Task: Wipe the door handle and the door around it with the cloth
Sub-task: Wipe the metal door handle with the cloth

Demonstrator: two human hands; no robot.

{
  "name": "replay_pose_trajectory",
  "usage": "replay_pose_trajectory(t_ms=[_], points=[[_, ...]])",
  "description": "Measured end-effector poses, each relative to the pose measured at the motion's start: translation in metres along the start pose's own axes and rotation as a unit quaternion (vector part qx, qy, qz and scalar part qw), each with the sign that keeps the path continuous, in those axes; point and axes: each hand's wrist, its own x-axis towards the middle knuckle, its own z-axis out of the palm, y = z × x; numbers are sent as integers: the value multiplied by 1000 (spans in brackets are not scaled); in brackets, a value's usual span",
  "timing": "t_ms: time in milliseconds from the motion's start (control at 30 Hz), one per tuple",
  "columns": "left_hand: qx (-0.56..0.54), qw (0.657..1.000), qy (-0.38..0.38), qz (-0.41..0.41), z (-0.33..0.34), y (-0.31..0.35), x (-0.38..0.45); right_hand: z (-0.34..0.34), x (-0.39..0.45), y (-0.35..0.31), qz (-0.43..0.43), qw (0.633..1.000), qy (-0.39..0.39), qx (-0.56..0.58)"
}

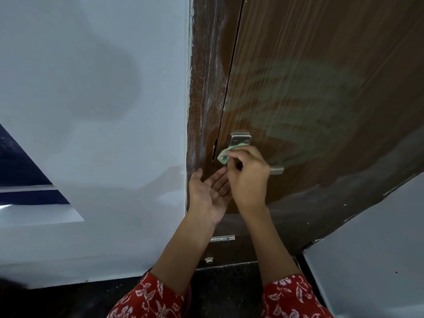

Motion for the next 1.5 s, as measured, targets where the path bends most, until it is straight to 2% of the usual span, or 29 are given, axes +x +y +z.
replay_pose_trajectory(t_ms=[100,133,267,367,433,567,733,867,1000,1200,1400,1500], points=[[1,1000,-1,3,-1,0,-4,-4,7,2,41,996,72,38],[2,1000,1,3,-1,0,-4,-2,7,0,29,996,79,40],[-1,1000,10,-2,-3,1,-6,4,-2,-1,-21,999,29,19],[-7,1000,0,2,-5,1,-8,-1,1,5,31,994,92,54],[-9,1000,0,7,-6,1,-9,-1,7,1,22,991,116,57],[-8,1000,8,14,-7,0,-8,0,7,2,-47,997,62,17],[-9,1000,15,24,-8,0,-9,-2,10,4,-12,994,100,47],[-7,999,22,29,-8,1,-10,4,6,2,-85,995,55,22],[-9,999,31,41,-11,5,-11,-2,12,6,-26,994,98,42],[-13,999,29,44,-12,6,-11,3,21,0,-114,992,32,-37],[-7,998,27,52,-15,12,-12,-2,19,6,11,993,110,48],[-4,998,28,60,-17,15,-11,3,14,1,-23,995,100,20]])
